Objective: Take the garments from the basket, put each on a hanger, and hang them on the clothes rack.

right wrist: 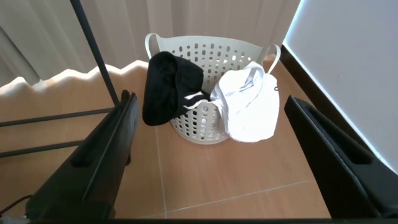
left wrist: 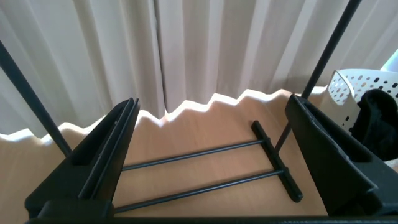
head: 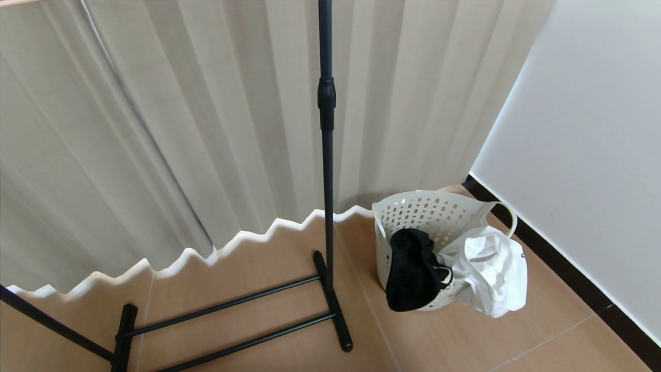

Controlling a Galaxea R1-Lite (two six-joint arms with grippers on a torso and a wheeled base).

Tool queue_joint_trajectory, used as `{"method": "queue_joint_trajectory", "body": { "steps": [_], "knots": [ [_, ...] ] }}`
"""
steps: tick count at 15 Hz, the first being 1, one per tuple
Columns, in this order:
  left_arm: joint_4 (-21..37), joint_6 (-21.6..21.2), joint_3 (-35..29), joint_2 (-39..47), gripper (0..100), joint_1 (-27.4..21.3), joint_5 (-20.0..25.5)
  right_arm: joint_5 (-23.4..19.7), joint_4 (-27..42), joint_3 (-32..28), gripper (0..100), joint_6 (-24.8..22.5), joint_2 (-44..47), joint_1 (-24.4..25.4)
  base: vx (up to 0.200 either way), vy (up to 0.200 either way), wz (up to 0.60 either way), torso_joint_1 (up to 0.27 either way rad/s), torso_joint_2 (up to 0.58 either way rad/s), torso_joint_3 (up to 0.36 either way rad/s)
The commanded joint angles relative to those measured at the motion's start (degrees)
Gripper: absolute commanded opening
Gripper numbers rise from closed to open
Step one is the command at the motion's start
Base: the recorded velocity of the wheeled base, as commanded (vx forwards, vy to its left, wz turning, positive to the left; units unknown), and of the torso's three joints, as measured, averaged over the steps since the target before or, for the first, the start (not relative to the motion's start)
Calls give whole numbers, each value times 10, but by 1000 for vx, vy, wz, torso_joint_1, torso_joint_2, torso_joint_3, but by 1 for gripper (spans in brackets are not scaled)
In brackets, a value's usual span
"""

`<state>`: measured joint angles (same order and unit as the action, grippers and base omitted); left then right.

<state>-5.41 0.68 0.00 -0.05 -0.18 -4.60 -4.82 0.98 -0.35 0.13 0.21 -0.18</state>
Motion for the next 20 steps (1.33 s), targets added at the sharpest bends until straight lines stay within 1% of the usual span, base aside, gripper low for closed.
{"method": "queue_joint_trajectory", "body": {
  "steps": [1, 12, 14, 15, 16, 18, 19, 20],
  "knots": [
    [0, 0, 0, 0, 100, 0, 0, 0, 0, 0, 100, -1, 0, 0, 0, 0, 0, 2, 2, -203],
    [1, 5, 0, 0, 100, 0, -1, 0, 0, 0, 100, -4, 0, 0, 0, 0, 0, 5, 4, -194],
    [1, 6, 0, 0, 100, 0, -1, 1, 5, -2, 100, -8, 6, 0, 0, 0, 0, 5, 2, -78],
    [0, 5, 0, 0, 100, 0, -1, -1, 2, -1, 100, -8, 87, 1, 0, 0, 0, 0, 0, 0],
    [0, 5, 0, 0, 100, 0, -1, -5, -26, -5, 100, -6, 187, 11, 0, 0, 0, 0, 0, 0],
    [0, 5, 0, 0, 100, 0, -1, -3, -152, -26, 100, -7, 382, 41, 0, 0, 0, 0, 0, 0],
    [0, 5, 0, 0, 100, 0, -1, -1, -195, -58, 100, -10, 495, 45, 0, 0, 0, 0, 0, 0],
    [0, 5, 0, 0, 100, 0, -1, -2, -202, -91, 100, -24, 561, 48, 0, 0, 0, 0, 0, 0]
  ]
}}
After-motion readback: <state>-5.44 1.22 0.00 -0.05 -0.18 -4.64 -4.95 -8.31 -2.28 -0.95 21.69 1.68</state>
